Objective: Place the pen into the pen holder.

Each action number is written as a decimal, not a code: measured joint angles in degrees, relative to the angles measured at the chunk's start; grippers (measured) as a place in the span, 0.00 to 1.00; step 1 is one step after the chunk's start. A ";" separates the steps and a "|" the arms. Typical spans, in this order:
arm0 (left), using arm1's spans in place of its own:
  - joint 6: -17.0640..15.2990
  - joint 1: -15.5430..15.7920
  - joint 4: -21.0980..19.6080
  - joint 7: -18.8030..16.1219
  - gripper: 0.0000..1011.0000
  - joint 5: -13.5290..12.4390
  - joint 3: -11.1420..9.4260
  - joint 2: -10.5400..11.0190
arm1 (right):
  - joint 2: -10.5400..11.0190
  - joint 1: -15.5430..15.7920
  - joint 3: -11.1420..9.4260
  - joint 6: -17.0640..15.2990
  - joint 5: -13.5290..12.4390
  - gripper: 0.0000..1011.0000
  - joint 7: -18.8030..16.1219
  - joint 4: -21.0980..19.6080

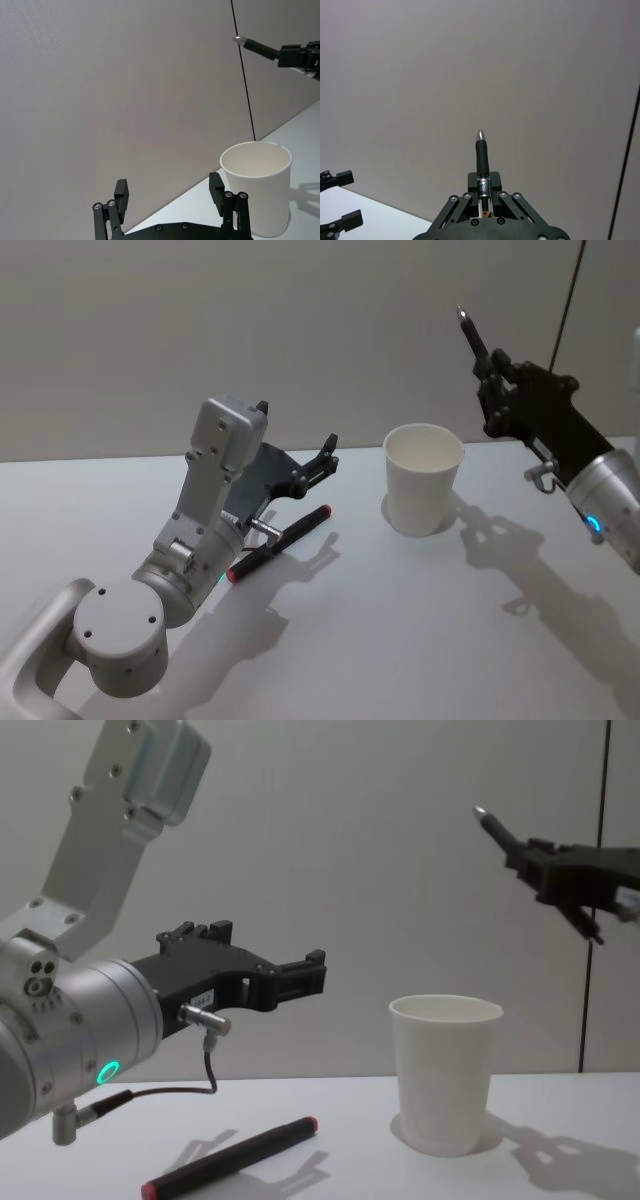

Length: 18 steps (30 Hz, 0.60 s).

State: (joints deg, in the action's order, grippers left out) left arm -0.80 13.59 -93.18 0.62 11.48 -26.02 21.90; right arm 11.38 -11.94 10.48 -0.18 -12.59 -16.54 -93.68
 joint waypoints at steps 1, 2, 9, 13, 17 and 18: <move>0.00 0.00 0.00 0.00 0.99 0.00 0.00 0.00 | -0.17 -0.32 0.09 0.14 0.19 0.13 -0.12 0.45; 0.00 0.00 0.00 0.00 0.99 0.00 0.00 0.00 | -0.17 -0.32 0.09 0.14 0.19 0.13 -0.12 0.45; 0.00 0.00 0.00 0.00 0.99 0.00 0.00 0.00 | -1.91 -3.75 1.00 1.65 1.79 0.13 -1.21 5.40; 0.00 0.00 0.00 0.00 0.99 0.00 0.00 0.00 | -2.73 -5.26 1.44 2.54 2.61 0.13 -1.79 7.73; 0.00 0.00 0.00 0.00 0.99 0.00 0.00 0.00 | -3.62 -6.83 2.06 3.56 3.62 0.13 -2.41 10.44; 0.00 0.00 0.00 0.00 0.99 0.00 0.00 0.00 | -3.75 -7.04 2.15 3.70 3.78 0.13 -2.49 10.83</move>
State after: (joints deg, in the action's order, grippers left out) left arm -0.79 13.59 -93.18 0.62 11.48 -26.02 21.89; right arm 7.63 -18.99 12.63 3.52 -8.80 -19.03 -82.86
